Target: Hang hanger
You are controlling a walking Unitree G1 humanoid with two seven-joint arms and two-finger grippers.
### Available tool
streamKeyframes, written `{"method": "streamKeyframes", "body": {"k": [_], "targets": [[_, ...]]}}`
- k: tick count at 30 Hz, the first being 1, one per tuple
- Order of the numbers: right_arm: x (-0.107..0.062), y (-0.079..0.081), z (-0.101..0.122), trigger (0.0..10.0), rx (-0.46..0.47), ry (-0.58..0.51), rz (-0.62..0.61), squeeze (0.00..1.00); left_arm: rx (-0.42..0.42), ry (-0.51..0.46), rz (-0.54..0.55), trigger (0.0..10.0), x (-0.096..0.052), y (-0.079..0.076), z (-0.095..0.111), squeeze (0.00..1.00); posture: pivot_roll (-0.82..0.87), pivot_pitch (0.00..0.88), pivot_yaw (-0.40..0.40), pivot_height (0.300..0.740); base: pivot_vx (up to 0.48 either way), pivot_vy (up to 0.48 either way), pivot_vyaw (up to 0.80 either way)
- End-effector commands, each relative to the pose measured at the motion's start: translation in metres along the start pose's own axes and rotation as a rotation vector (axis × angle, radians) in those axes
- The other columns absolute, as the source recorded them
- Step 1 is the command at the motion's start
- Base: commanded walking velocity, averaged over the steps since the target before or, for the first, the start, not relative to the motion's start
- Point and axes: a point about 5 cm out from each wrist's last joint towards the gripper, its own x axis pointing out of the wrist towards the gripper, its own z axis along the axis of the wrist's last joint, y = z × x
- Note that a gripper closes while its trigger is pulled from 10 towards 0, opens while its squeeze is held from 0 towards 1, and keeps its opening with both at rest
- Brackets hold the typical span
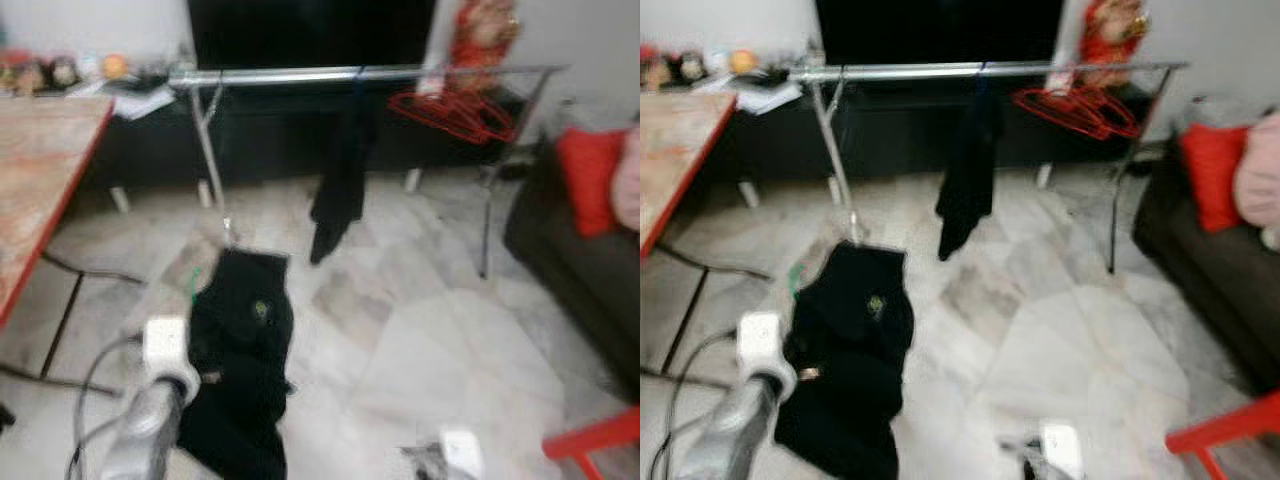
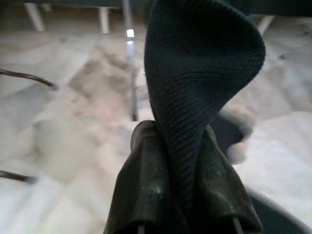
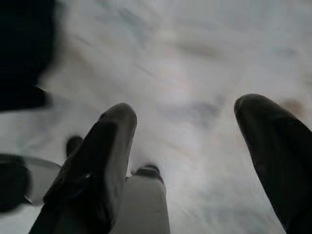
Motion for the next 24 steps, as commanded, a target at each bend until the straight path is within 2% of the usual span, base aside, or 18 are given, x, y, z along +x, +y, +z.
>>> {"method": "streamKeyframes", "body": {"k": [1,9,14,20,24], "targets": [[-0.0032,-0.0136,-0.0125,10.0,-0.003,0.045,-0.026,0.00,0.010,-0.038,-0.022,10.0,0.0040,-0.0077,0.0099,0.00,-0.11,0.000,-0.024,0.740,0.364,0.000,0.48],[-0.0028,-0.0085,-0.0127,10.0,-0.017,0.053,0.006,0.00,0.010,-0.036,-0.013,10.0,0.0035,-0.0062,0.0101,0.00,-0.11,0.000,-0.026,0.740,0.365,0.000,0.46],[-0.0027,-0.0066,-0.0130,10.0,-0.027,0.056,0.016,0.00,0.009,-0.035,-0.017,10.0,0.0036,-0.0068,0.0100,0.00,-0.11,0.000,-0.024,0.740,0.368,0.000,0.73],[-0.0030,-0.0078,-0.0140,10.0,-0.011,0.058,0.008,0.00,0.009,-0.033,-0.023,10.0,0.0038,-0.0082,0.0101,0.00,-0.10,0.000,-0.024,0.740,0.368,0.000,0.61],[-0.0036,-0.0147,-0.0146,10.0,0.046,0.054,-0.037,0.00,0.013,-0.023,-0.045,10.0,0.0031,-0.0107,0.0081,0.00,-0.10,0.000,-0.024,0.740,0.368,0.000,0.00]]}}
